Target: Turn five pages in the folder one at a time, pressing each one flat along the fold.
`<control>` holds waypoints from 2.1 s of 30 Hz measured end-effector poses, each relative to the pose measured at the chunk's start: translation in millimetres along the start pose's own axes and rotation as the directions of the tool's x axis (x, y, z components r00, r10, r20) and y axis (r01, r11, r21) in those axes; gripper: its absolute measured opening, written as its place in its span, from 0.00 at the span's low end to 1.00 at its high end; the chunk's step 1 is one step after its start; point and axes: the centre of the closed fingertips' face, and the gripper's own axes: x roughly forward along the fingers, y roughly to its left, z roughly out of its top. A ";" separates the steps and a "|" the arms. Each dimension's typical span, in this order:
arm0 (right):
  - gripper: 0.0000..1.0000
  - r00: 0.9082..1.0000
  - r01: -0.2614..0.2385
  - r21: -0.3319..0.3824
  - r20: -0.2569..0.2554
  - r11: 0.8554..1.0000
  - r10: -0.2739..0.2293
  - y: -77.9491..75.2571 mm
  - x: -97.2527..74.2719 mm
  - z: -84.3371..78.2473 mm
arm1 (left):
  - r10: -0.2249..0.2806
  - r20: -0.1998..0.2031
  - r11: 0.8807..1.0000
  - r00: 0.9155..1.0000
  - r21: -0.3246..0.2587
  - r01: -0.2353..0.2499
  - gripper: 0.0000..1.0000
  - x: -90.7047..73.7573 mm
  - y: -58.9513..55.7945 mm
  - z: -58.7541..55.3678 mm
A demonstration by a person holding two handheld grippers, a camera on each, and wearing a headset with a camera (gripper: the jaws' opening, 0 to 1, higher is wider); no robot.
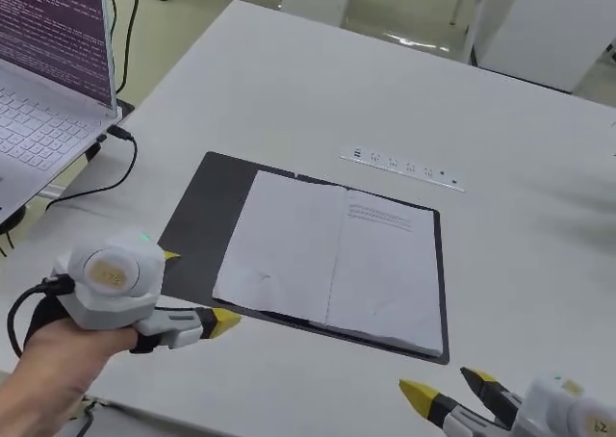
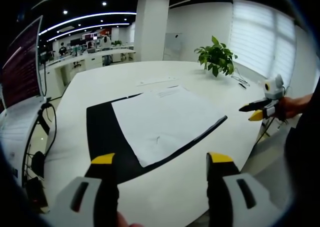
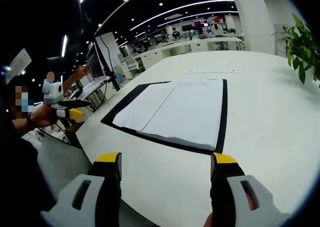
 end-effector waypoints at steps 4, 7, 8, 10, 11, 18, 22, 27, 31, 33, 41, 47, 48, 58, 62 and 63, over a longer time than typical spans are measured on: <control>0.72 1.000 0.000 0.019 0.000 1.000 0.000 0.2 -1.8 -0.5 | -0.006 -0.003 1.000 1.000 0.002 0.006 0.70 4.0 -2.1 2.5; 0.71 1.000 0.000 0.030 0.000 1.000 0.000 -0.9 -3.9 -0.4 | -0.008 0.000 1.000 1.000 0.002 0.008 0.69 6.9 -2.2 5.3; 0.71 1.000 0.000 0.031 0.001 1.000 0.000 -1.7 -4.5 -0.3 | -0.009 0.002 1.000 1.000 0.000 0.009 0.69 7.6 -2.6 6.8; 0.71 1.000 0.005 0.023 0.003 1.000 -0.005 -3.3 -5.7 0.2 | -0.009 0.009 1.000 1.000 -0.002 0.009 0.69 8.7 -2.9 9.0; 0.71 1.000 0.008 0.017 0.002 1.000 -0.008 -3.1 -6.2 0.5 | -0.009 0.010 1.000 1.000 -0.003 0.009 0.69 8.9 -2.9 9.3; 0.71 1.000 0.007 0.013 0.002 1.000 -0.007 -3.1 -5.3 2.6 | -0.017 0.008 1.000 1.000 0.000 0.017 0.69 12.5 -7.7 10.1; 0.70 1.000 0.000 0.013 -0.004 1.000 0.000 -1.7 -4.2 1.5 | -0.025 0.013 1.000 1.000 -0.001 0.025 0.69 16.3 -11.6 14.2; 0.70 1.000 -0.011 0.030 0.001 0.999 0.011 0.0 -5.1 2.3 | -0.057 0.011 0.998 0.998 0.012 0.057 0.69 27.4 -26.5 18.7; 0.69 1.000 -0.014 0.031 0.000 0.999 0.014 0.1 -7.2 3.7 | -0.078 0.009 0.997 0.997 0.013 0.078 0.69 36.1 -37.7 22.6; 0.69 1.000 -0.011 0.041 0.001 0.999 0.011 -2.4 -9.1 3.2 | -0.092 0.004 0.996 0.996 0.018 0.092 0.69 40.5 -44.2 24.5; 0.68 1.000 -0.008 0.081 0.023 0.997 0.007 -10.5 -17.4 0.3 | -0.142 -0.004 0.989 0.990 0.038 0.142 0.69 56.0 -63.1 34.4; 0.68 1.000 -0.002 0.106 0.023 0.994 0.000 -16.7 -25.1 -6.5 | -0.173 -0.009 0.983 0.985 0.058 0.173 0.68 68.8 -77.7 41.4; 0.68 1.000 -0.001 0.110 0.023 0.994 -0.001 -18.2 -26.3 -7.6 | -0.176 -0.009 0.983 0.984 0.058 0.176 0.68 69.6 -78.8 41.9; 0.67 0.999 -0.004 0.129 0.033 0.992 0.000 -23.7 -29.5 -10.6 | -0.231 -0.031 0.968 0.973 0.099 0.233 0.67 86.7 -105.3 49.0; 0.67 0.999 -0.003 0.131 0.043 0.991 -0.002 -24.4 -30.0 -8.9 | -0.257 -0.041 0.959 0.965 0.112 0.260 0.66 98.2 -116.8 51.1; 0.67 0.999 -0.003 0.137 0.050 0.990 -0.004 -25.0 -30.6 -8.0 | -0.263 -0.044 0.957 0.964 0.117 0.266 0.66 100.7 -120.2 51.8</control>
